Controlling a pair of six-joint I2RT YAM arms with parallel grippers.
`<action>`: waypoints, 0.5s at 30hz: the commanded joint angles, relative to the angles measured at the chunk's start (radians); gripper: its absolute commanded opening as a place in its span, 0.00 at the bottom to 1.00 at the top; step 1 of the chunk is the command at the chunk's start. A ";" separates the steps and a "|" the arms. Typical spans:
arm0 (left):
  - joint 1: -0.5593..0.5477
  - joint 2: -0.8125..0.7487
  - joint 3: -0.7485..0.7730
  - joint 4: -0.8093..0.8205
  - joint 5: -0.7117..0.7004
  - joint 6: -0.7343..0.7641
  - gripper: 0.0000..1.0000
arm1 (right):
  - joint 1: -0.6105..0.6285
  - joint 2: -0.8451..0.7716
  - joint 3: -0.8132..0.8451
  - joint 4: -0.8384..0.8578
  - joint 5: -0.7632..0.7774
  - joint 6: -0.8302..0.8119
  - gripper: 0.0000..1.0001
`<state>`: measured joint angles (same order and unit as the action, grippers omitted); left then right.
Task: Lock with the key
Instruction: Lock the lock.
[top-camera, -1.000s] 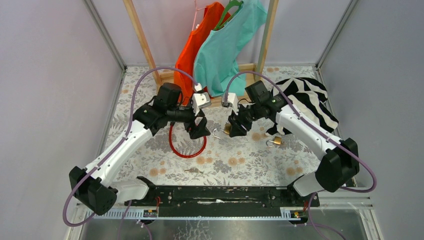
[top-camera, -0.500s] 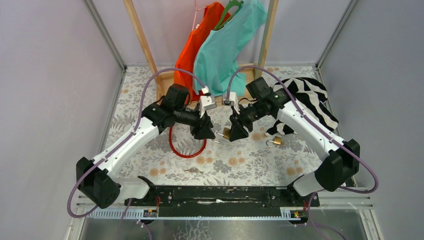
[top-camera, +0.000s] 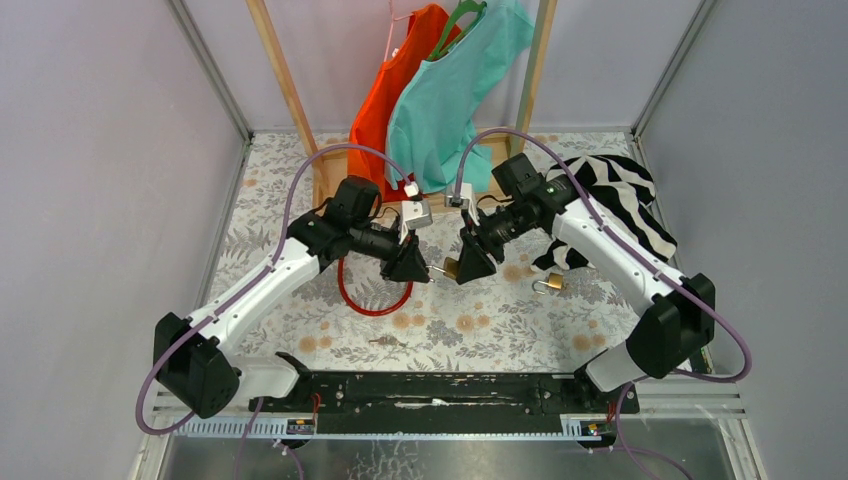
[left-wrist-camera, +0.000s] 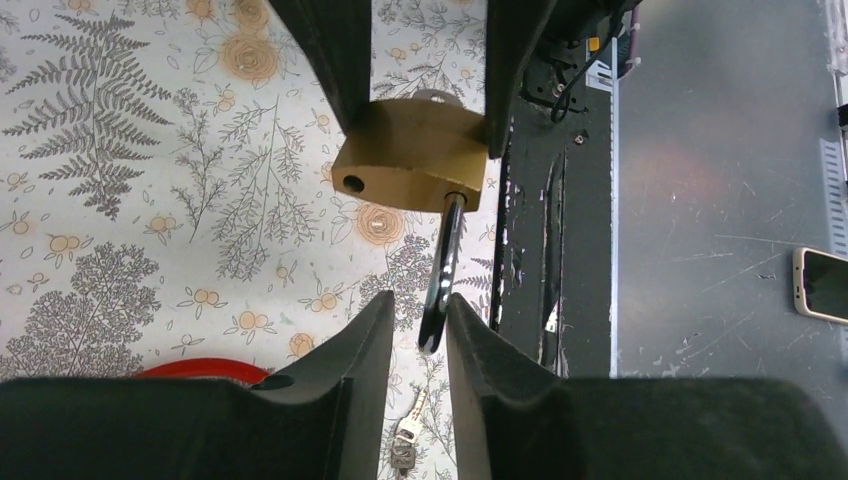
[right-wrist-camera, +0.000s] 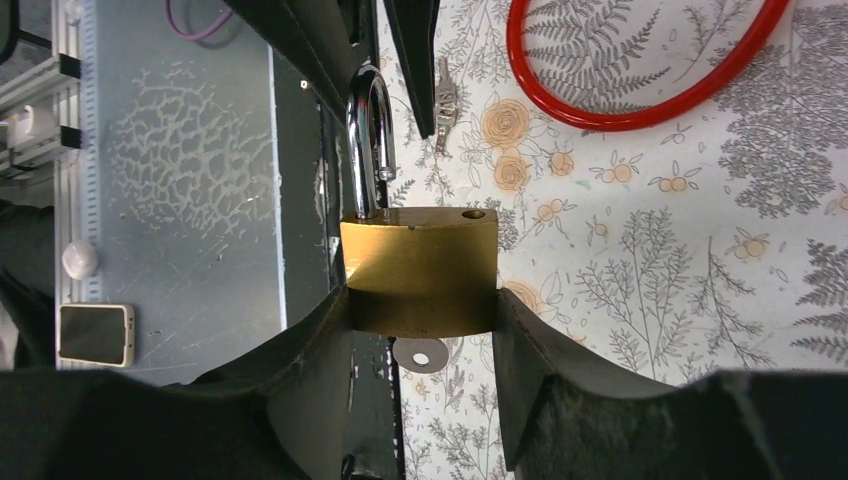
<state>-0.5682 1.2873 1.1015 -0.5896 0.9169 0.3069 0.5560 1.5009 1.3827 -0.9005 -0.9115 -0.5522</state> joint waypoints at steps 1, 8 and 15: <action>-0.014 0.002 0.016 0.055 0.034 0.025 0.31 | -0.005 0.019 0.027 -0.006 -0.113 0.013 0.00; -0.033 0.009 0.011 0.052 0.024 0.039 0.22 | -0.005 0.037 0.038 -0.029 -0.126 0.001 0.00; -0.033 -0.018 -0.015 0.038 0.012 0.065 0.21 | -0.005 0.053 0.044 -0.042 -0.126 -0.012 0.00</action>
<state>-0.5953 1.2953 1.1000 -0.5793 0.9279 0.3367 0.5560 1.5497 1.3827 -0.9222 -0.9623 -0.5537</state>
